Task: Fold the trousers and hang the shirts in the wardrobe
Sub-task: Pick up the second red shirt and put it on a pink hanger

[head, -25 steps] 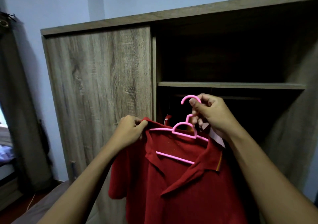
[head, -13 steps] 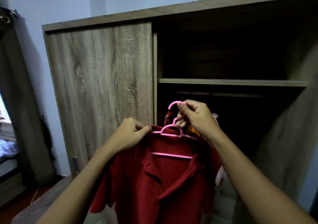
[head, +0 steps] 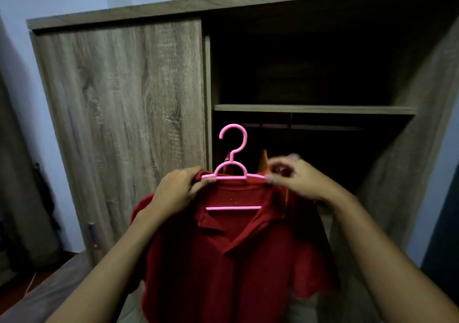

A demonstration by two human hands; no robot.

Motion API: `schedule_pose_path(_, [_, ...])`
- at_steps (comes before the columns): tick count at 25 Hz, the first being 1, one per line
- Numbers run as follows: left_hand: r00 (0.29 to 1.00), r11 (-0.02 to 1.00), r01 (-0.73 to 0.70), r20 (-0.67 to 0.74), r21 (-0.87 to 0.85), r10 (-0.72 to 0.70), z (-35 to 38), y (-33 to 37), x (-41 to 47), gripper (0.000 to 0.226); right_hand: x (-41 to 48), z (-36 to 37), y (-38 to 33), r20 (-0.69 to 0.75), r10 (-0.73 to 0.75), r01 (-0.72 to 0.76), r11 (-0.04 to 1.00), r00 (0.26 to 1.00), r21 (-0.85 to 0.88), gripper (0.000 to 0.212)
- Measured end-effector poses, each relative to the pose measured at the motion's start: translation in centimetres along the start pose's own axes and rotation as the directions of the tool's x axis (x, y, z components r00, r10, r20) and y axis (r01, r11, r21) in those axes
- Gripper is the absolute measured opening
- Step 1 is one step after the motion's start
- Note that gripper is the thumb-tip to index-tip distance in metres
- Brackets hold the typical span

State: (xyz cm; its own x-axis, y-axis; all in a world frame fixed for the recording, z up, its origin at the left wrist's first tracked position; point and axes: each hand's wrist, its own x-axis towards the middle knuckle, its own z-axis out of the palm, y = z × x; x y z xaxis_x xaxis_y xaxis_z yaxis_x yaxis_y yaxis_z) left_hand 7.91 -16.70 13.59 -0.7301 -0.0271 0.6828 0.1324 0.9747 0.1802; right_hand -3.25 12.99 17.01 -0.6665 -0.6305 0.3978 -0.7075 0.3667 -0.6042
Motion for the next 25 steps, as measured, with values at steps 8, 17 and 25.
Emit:
schedule_pose_path(8, [0.994,0.977,-0.057,0.075,-0.207,0.074,4.7,3.8,2.5,0.058,-4.9,-4.1,4.4,0.111,0.135,-0.106,0.966,0.985,-0.236,0.055])
schedule_pose_path(17, [0.927,0.888,-0.132,0.261,-0.44,0.268,14.4,15.9,7.7,0.044,-13.9,-13.9,2.7,-0.171,0.462,-0.487,0.754,0.87,-0.441,0.053])
schedule_pose_path(25, [0.965,0.809,-0.172,0.068,-0.562,0.252,17.4,22.9,12.5,0.02,-15.1,-17.2,4.2,-0.334,0.635,-0.706,0.523,0.696,-0.477,0.046])
